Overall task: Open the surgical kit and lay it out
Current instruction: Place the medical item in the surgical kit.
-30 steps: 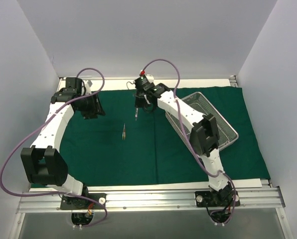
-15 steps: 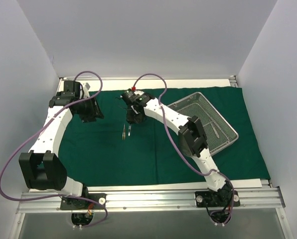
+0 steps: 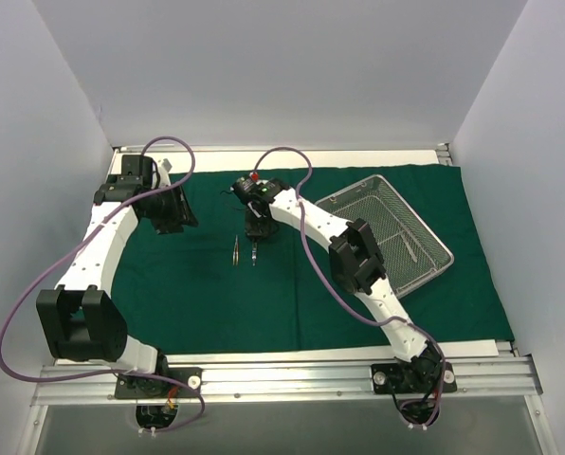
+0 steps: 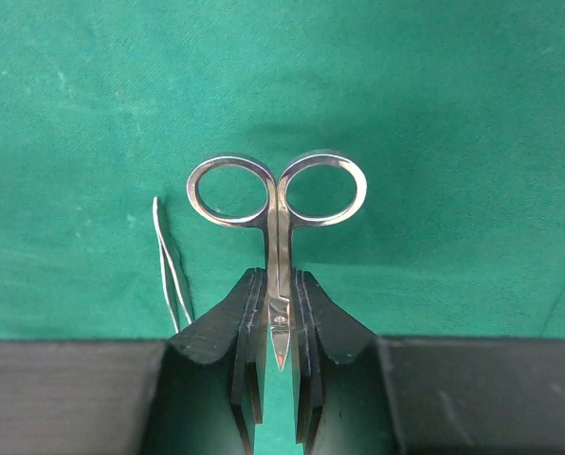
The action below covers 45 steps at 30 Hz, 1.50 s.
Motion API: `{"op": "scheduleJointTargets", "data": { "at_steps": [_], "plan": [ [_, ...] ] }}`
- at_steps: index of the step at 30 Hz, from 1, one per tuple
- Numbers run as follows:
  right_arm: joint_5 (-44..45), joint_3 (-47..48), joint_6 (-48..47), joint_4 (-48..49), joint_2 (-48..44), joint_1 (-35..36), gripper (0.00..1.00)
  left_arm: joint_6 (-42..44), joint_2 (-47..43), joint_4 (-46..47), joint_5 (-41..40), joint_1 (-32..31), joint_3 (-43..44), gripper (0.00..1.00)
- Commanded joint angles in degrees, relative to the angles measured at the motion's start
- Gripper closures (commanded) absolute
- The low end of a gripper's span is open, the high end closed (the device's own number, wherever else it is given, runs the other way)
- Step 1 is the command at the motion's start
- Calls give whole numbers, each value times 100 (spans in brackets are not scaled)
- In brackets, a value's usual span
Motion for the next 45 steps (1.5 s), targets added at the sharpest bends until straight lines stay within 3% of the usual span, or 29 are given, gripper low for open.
{"op": "scheduleJointTargets", "data": {
  "at_steps": [1, 27, 45],
  "plan": [
    [119, 332, -154, -295, 53, -12, 100, 19, -136, 164, 91, 72, 22, 45],
    [-392, 358, -119, -251, 422, -56, 100, 36, -83, 199, 134, 125, -48, 45],
    [-286, 656, -180, -401, 159, -109, 70, 36, 48, 251, 179, 143, -101, 44]
  ]
}}
